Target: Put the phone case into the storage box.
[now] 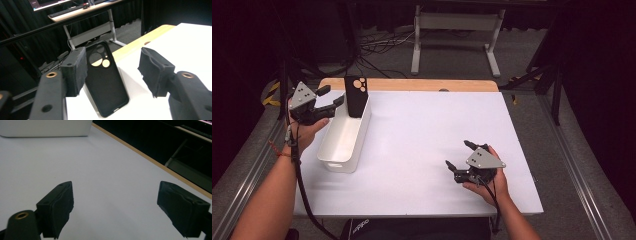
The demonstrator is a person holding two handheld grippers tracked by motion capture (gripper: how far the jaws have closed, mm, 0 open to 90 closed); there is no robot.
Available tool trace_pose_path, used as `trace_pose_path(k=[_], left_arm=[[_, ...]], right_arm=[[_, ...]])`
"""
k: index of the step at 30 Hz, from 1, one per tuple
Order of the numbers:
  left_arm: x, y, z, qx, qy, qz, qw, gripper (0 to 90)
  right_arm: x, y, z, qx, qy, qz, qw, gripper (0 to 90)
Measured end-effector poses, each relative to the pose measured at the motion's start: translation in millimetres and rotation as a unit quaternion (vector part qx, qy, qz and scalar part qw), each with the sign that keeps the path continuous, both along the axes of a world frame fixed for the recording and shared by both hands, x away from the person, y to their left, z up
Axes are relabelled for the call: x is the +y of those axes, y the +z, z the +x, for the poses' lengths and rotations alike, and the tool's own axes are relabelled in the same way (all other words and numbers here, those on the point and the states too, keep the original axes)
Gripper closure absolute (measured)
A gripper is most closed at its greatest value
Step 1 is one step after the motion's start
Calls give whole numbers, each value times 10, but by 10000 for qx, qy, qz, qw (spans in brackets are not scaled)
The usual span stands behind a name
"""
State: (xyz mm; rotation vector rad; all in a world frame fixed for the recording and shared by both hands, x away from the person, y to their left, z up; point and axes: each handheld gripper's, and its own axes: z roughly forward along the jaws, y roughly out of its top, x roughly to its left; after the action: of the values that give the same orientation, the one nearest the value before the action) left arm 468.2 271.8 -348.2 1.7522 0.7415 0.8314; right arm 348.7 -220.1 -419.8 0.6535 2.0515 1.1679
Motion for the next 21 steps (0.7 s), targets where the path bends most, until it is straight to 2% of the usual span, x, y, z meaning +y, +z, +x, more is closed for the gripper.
trace_pose_path(k=[7, 8, 13, 19, 21], left_arm=[[-76, -15, -97, -93, 8, -11, 10000, 283], [-85, -8, -123, -89, -57, -69, 9999, 276], [-127, -3, -210, -180, -126, -82, 9997, 193], [-136, -23, -267, -179, -294, -166, 9993, 145], [-140, -39, -288, -228, -262, -167, 9993, 128]], right_arm=[[-18, -5, -30, -23, -39, 30, 10000, 152], [-15, -5, -37, -32, -33, 15, 10000, 152], [1, 13, -60, -94, -26, 39, 9999, 153], [9, 11, -58, -82, -14, 33, 10000, 153], [19, 6, -56, -69, -5, 18, 10000, 153]])
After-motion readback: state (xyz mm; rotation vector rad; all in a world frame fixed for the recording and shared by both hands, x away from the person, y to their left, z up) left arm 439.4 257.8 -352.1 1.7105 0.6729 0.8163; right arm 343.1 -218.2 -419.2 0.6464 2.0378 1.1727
